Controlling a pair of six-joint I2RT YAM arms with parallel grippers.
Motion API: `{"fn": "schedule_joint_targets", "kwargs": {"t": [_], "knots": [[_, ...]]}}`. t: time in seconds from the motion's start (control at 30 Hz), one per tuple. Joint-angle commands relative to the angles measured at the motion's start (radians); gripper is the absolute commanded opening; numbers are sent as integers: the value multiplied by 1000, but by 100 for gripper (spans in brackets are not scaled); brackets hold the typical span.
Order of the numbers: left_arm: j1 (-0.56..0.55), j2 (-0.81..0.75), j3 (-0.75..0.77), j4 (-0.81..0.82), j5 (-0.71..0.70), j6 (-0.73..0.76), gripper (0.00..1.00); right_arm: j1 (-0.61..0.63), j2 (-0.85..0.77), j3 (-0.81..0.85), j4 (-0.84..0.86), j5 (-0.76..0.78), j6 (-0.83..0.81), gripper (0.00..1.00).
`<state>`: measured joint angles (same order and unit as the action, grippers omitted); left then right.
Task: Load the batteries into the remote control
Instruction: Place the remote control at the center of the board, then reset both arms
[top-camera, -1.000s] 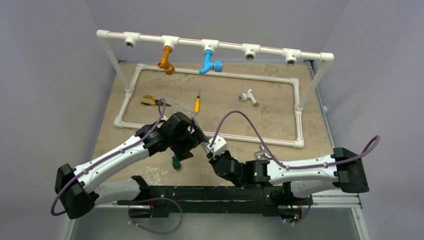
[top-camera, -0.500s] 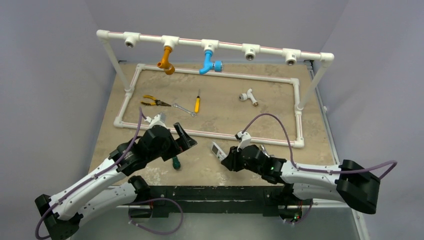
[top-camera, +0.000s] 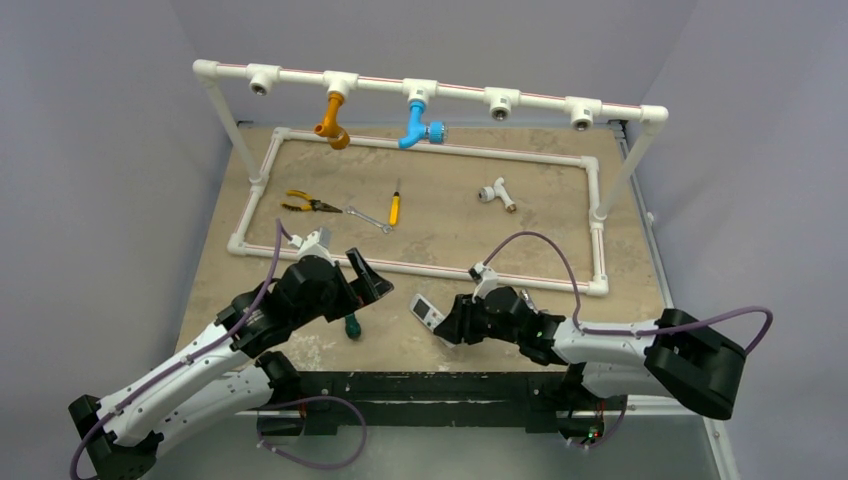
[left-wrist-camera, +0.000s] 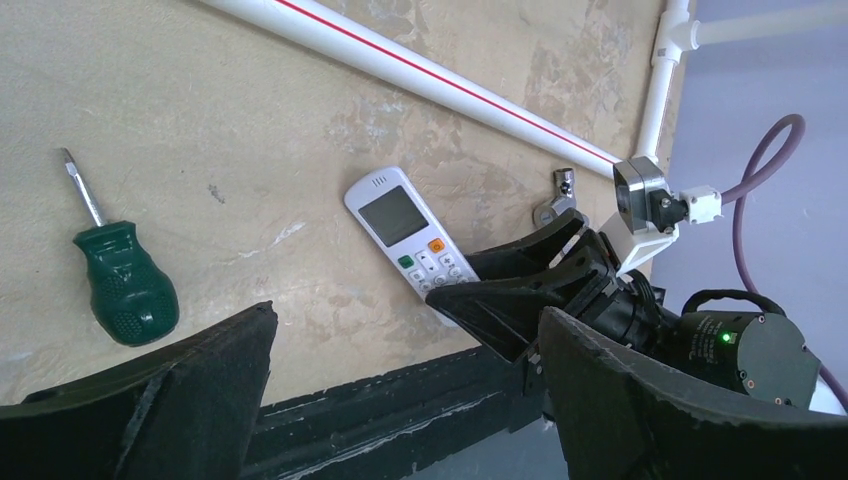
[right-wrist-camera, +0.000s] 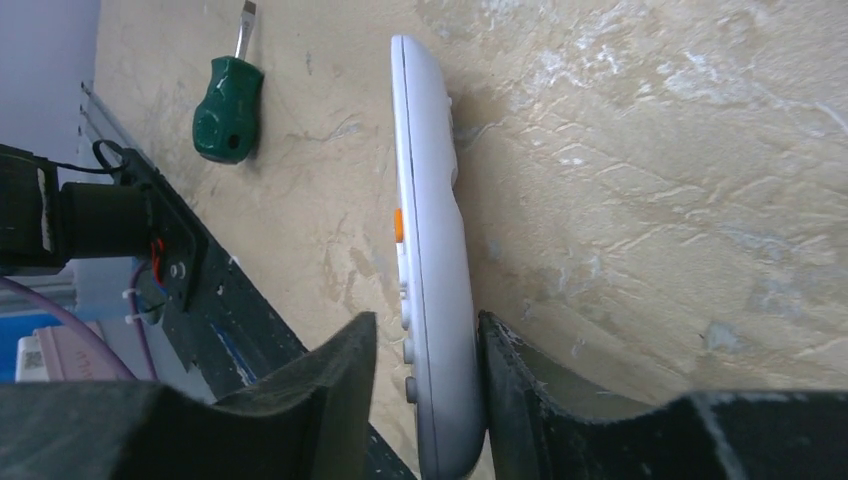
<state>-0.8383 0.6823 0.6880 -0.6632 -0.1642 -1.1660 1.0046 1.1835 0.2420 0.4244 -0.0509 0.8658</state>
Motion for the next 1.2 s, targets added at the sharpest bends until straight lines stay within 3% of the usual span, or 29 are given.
{"fn": "schedule_joint_targets", "kwargs": {"t": [0.0, 0.33, 0.57, 0.77, 0.97, 1.17], "knots": [[-1, -9, -7, 55, 2, 15, 100, -6, -58, 9, -67, 96, 6, 44], [-1, -6, -23, 82, 20, 10, 100, -6, -168, 54, -299, 214, -50, 64], [-1, -29, -17, 40, -17, 92, 100, -5, -348, 182, -595, 409, -209, 79], [-1, -65, -32, -24, -94, 152, 100, -5, -536, 186, -645, 526, -297, 94], [-1, -151, -90, -57, -145, 184, 100, -4, -651, 222, -787, 659, -321, 99], [-1, -227, -121, -62, -158, 208, 100, -4, -710, 232, -854, 670, -327, 99]]}}
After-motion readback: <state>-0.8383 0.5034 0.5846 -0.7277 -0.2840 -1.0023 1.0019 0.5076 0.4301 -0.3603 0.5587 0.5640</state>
